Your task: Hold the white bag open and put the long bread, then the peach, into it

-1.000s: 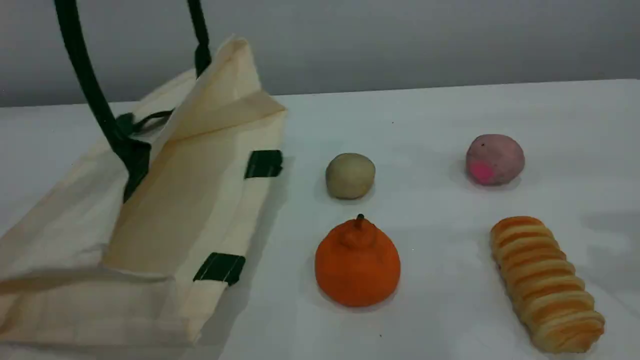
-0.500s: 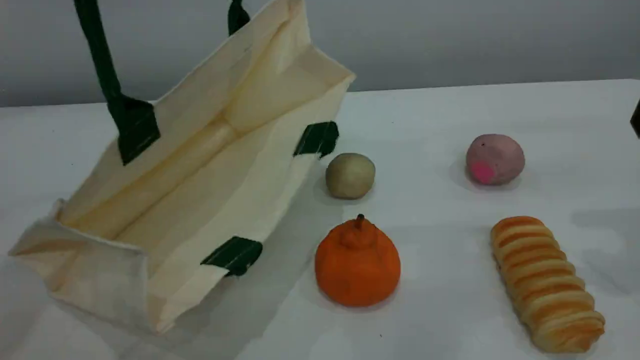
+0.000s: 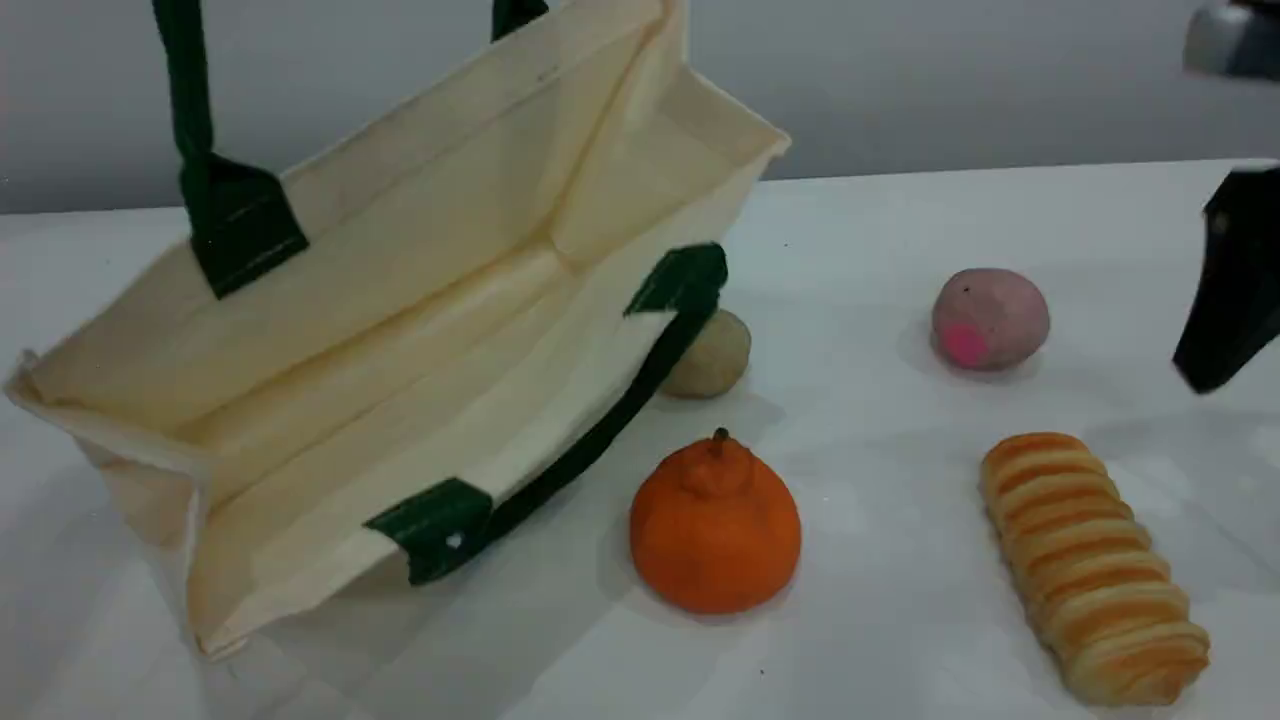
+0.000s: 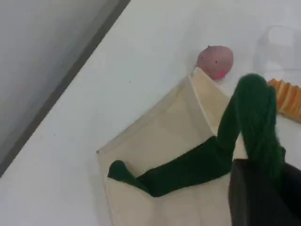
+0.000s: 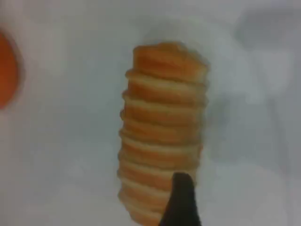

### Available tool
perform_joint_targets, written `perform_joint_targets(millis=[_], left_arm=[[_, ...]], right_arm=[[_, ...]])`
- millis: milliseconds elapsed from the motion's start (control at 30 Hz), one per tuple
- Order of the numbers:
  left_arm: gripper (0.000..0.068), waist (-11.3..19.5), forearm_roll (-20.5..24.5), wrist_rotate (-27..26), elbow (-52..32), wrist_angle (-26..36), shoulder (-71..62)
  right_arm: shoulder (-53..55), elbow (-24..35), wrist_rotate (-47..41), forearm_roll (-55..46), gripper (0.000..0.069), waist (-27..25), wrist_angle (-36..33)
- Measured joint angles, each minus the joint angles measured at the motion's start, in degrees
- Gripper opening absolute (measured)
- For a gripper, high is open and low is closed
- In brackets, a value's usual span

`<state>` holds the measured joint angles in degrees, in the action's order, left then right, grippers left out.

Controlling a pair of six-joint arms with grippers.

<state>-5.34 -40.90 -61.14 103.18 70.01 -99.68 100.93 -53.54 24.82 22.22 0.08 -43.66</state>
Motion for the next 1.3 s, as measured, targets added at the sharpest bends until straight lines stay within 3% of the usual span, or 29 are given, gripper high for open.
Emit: perform_joint_targets(millis=[467,933,1300], left_arm=[[0.0093,0.0,-1.59,0.05,1.0,-0.14,0.52],[0.0093,0.0,-1.6,0.09,1.0,-0.05,0.52],[0.0093,0.0,-1.49,0.11,1.0,-0.05,0.52]], right_arm=[[8.82,0.0,0.24,-0.27,0.0534,11.89,6.52],[12.97,-0.04,-0.34,-0.74,0.0534,12.02,12.02],[13.0,-0.04,-0.29,-0.84,0.0534,12.02,12.09]])
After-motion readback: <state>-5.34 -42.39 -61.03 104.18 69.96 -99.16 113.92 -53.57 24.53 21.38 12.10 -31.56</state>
